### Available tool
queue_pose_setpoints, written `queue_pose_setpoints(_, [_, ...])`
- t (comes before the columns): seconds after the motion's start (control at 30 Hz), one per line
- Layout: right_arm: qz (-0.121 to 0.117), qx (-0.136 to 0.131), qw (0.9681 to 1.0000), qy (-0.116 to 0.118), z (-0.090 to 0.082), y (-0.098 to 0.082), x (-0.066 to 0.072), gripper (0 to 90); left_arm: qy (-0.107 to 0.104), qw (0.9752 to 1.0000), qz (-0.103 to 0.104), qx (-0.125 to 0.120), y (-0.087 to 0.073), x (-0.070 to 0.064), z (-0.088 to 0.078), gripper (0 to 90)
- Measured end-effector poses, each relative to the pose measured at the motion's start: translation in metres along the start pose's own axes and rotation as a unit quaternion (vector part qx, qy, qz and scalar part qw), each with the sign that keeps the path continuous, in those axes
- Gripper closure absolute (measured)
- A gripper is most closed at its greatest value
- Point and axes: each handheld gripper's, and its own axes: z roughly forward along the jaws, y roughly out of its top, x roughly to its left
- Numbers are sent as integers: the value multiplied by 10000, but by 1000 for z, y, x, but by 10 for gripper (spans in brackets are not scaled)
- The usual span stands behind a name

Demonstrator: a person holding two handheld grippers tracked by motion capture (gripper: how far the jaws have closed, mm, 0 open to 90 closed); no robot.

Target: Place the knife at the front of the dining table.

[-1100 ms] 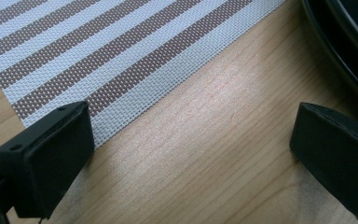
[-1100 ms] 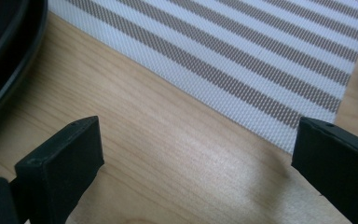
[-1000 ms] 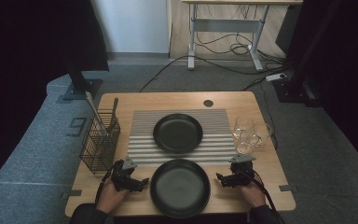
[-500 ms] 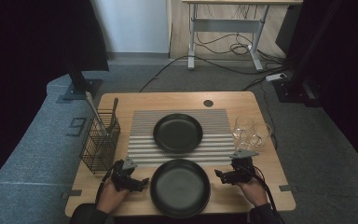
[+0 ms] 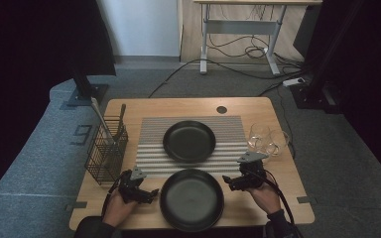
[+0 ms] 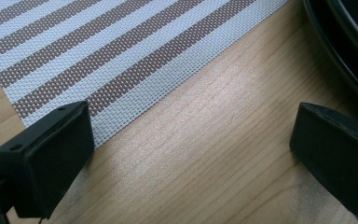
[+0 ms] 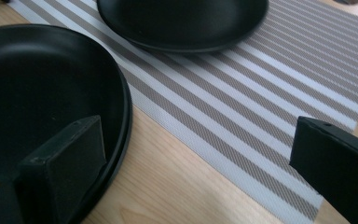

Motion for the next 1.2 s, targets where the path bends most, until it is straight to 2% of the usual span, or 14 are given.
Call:
queue_pose_setpoints(0.2, [-29, -38, 9998, 194, -1, 16, 3, 26, 1, 10000, -6, -3, 0, 0, 0, 0])
queue_pose_setpoints(0.4, [-82, -135, 9996, 238, 0, 30, 9, 27, 0, 10000, -5, 3, 0, 0, 0, 0])
queue_pose_setpoints(0.7, [-169, -110, 9991, 368, 4, 51, 18, 34, 1, 10000, -5, 3, 0, 0, 0, 0])
queue_pose_setpoints(0.8, [-268, -114, 9989, 372, 4, 59, 20, 36, 1, 10000, -5, 3, 0, 0, 0, 0])
queue_pose_setpoints(1.03, [-182, -165, 9981, 559, 7, 75, 23, 35, 1, 10000, -3, 10, 0, 0, 0, 0])
queue_pose_setpoints(1.2, [-251, -154, 9975, 639, 11, 86, 26, 33, 1, 10000, -4, 9, 0, 0, 0, 0])
